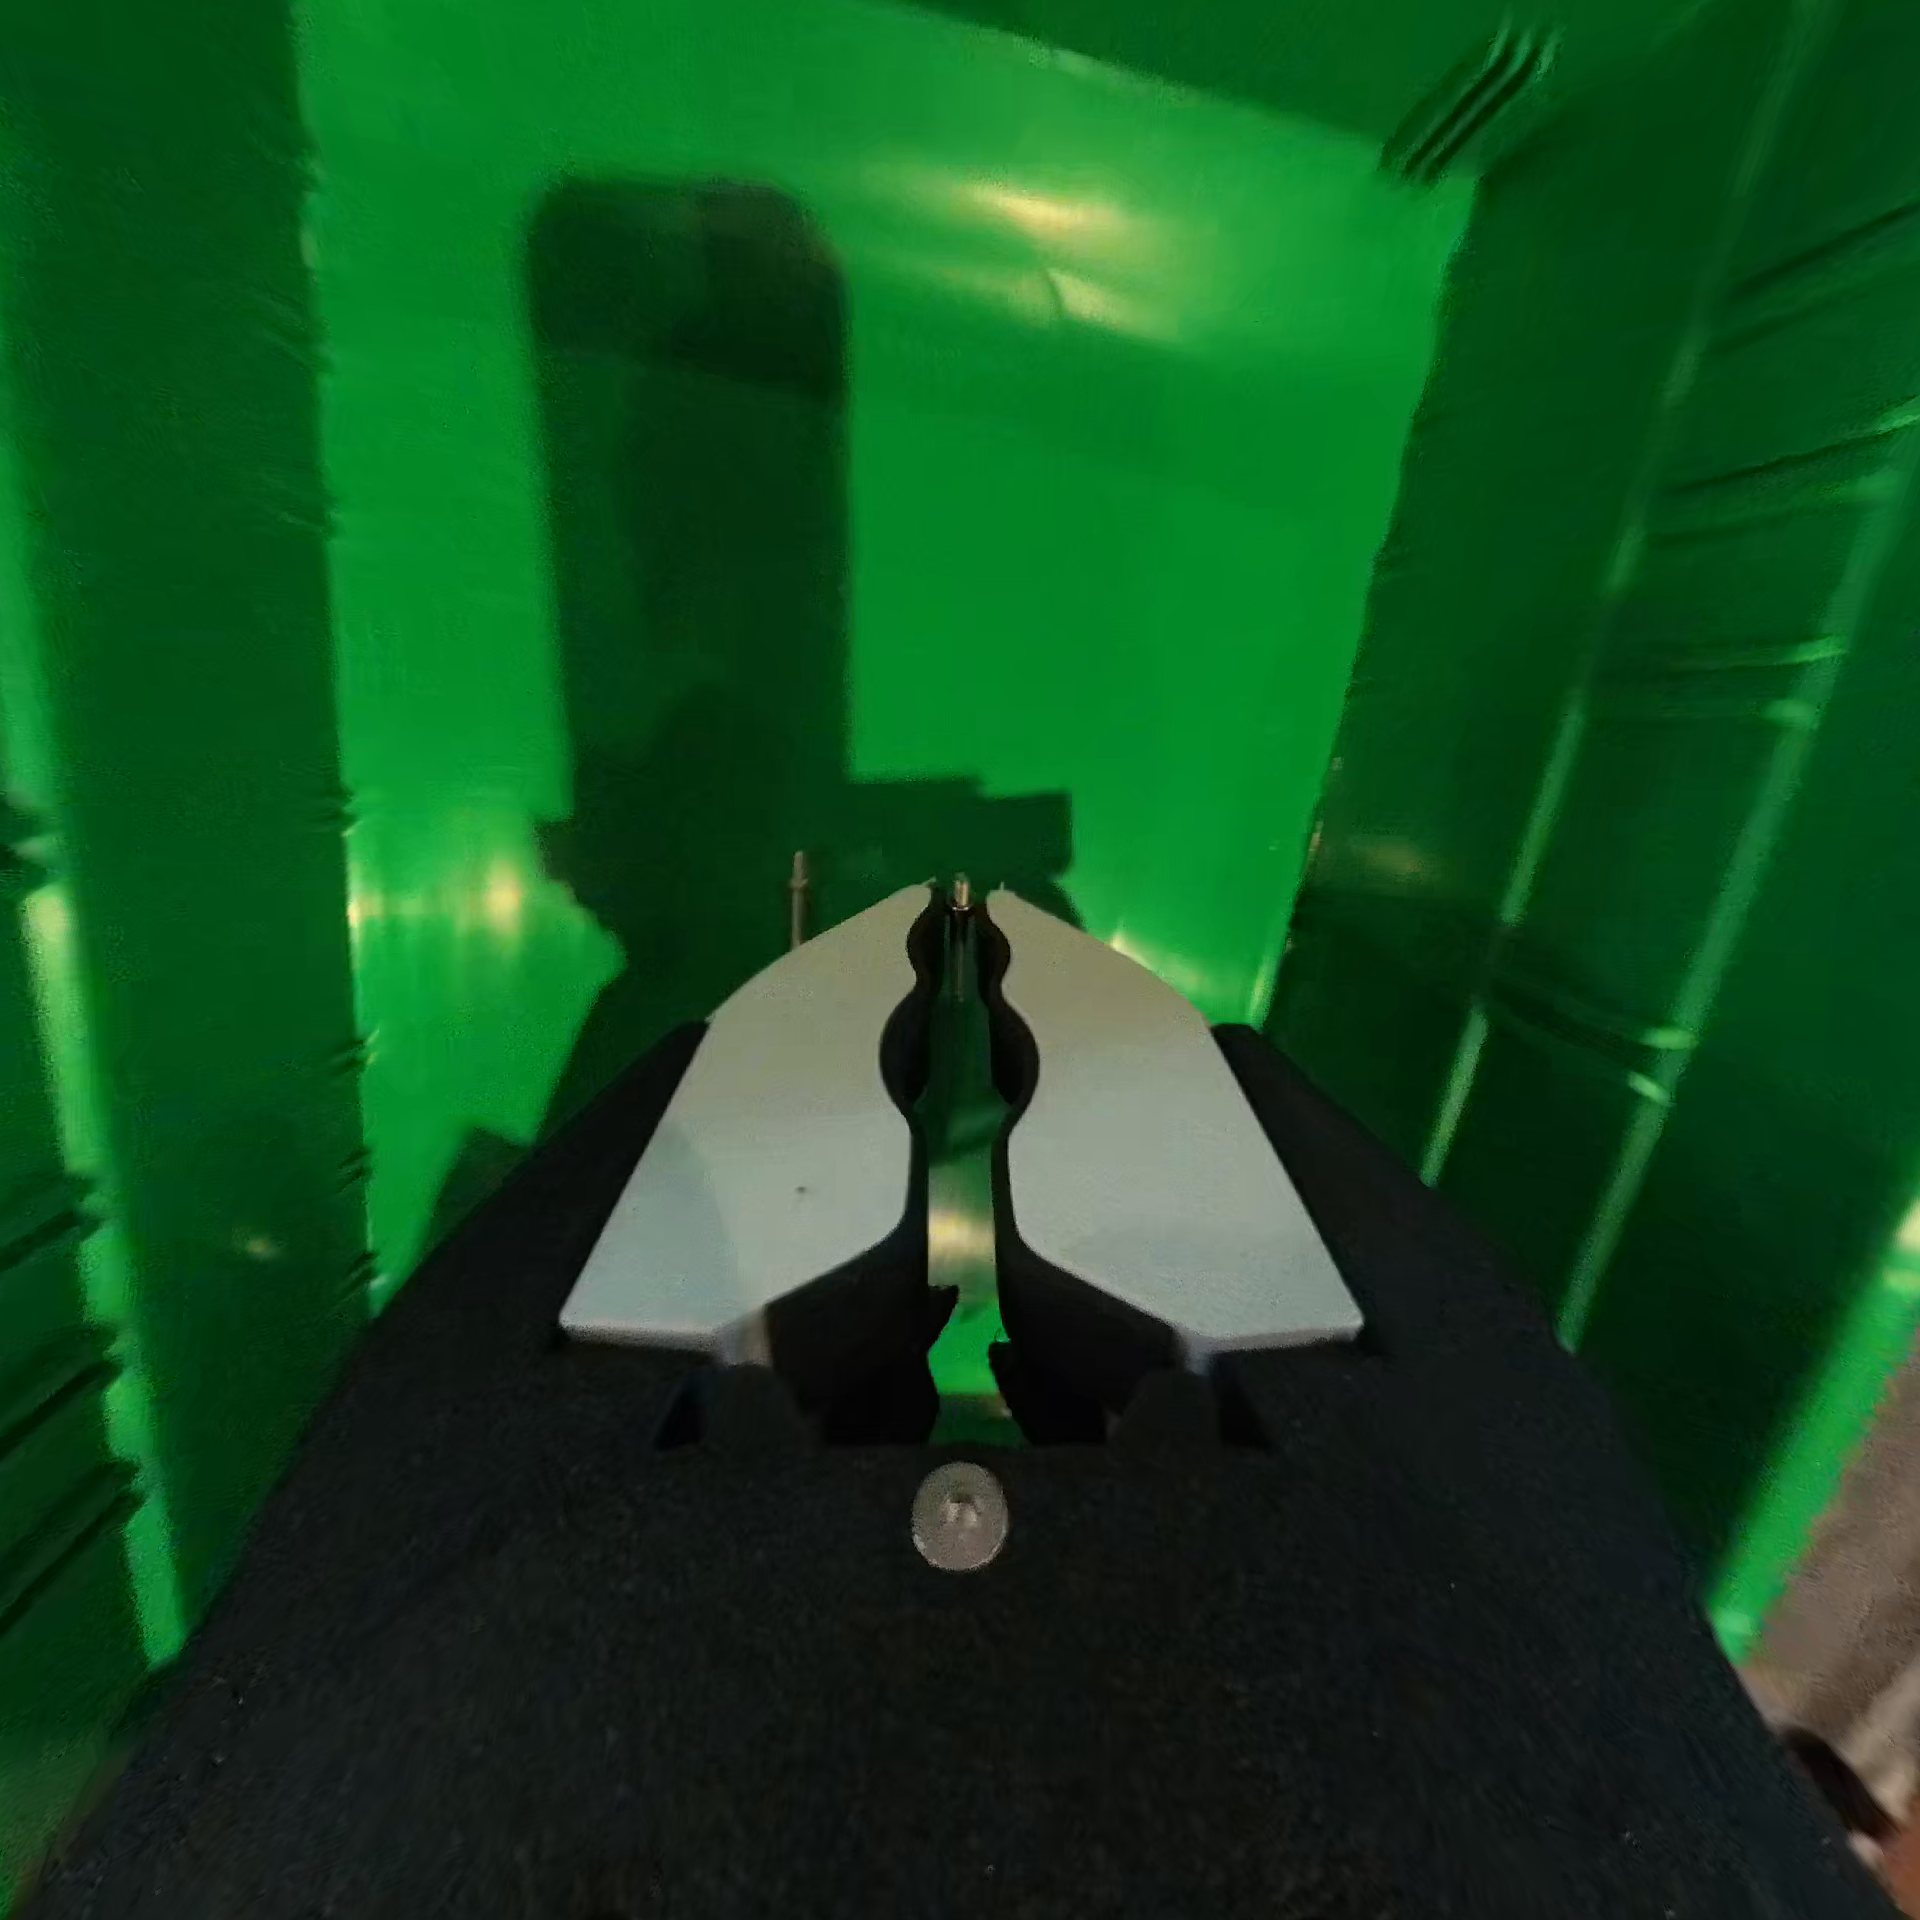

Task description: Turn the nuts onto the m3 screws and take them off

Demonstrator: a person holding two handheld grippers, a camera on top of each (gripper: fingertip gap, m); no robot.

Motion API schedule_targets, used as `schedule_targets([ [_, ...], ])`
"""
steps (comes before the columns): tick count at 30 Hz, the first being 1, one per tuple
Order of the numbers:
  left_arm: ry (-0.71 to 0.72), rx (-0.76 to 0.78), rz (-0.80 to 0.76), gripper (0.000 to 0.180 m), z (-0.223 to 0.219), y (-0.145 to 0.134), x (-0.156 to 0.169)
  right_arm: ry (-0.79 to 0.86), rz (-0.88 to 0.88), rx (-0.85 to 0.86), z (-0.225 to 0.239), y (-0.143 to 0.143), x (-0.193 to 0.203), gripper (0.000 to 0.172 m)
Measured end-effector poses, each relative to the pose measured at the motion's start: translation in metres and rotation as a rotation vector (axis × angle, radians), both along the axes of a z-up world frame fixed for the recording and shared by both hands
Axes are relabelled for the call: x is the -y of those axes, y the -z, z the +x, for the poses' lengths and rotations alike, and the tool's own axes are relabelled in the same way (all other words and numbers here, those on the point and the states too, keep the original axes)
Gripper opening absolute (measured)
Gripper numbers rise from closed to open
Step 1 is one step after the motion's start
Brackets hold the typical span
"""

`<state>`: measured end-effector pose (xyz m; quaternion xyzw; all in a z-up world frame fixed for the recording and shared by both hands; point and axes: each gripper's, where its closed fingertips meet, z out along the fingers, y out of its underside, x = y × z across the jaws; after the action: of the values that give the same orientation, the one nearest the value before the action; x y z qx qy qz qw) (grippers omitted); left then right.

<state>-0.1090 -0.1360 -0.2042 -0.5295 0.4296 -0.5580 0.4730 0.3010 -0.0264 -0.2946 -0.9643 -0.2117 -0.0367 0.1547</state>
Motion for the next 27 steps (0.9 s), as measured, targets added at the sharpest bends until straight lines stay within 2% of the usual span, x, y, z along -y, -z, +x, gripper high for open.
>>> schedule_targets([
  [3, 0.002, 0.001, -0.010, 0.058, 0.000, 0.000, -0.001, 0.032, -0.010, -0.042, 0.000, 0.004, 0.000, 0.024],
  [6, 0.002, 0.007, -0.023, 0.058, -0.001, 0.000, -0.002, 0.060, 0.062, -0.048, 0.001, -0.015, 0.001, 0.026],
  [8, -0.002, 0.010, -0.022, 0.057, -0.001, -0.001, -0.002, 0.084, 0.169, -0.104, -0.011, -0.048, 0.003, 0.023],
  [10, -0.007, 0.004, -0.013, 0.056, -0.001, 0.000, -0.002, 0.057, 0.346, -0.213, -0.044, -0.098, 0.010, 0.019],
  [12, -0.018, -0.017, 0.013, 0.056, 0.001, 0.001, -0.001, -0.058, 0.535, -0.331, -0.095, -0.145, 0.025, 0.017],
  [14, -0.033, -0.039, 0.045, 0.054, 0.003, -0.002, 0.001, -0.205, 0.653, -0.452, -0.154, -0.170, 0.046, 0.017],
  [16, -0.054, -0.031, 0.056, 0.051, 0.005, -0.017, 0.008, -0.331, 0.696, -0.542, -0.208, -0.169, 0.063, 0.017],
  [19, -0.115, 0.028, 0.056, 0.039, 0.000, -0.055, 0.023, -0.453, 0.708, -0.599, -0.270, -0.136, 0.075, 0.016],
  [21, -0.170, 0.076, 0.071, 0.039, -0.012, -0.079, 0.035, -0.525, 0.705, -0.650, -0.304, -0.112, 0.077, 0.016],
  [23, -0.276, 0.087, 0.082, 0.038, -0.035, -0.094, 0.038, -0.574, 0.717, -0.721, -0.332, -0.097, 0.078, 0.014],
  [27, -0.533, 0.058, 0.086, 0.037, -0.106, -0.113, 0.035, -0.611, 0.801, -0.871, -0.368, -0.093, 0.077, 0.011],
])
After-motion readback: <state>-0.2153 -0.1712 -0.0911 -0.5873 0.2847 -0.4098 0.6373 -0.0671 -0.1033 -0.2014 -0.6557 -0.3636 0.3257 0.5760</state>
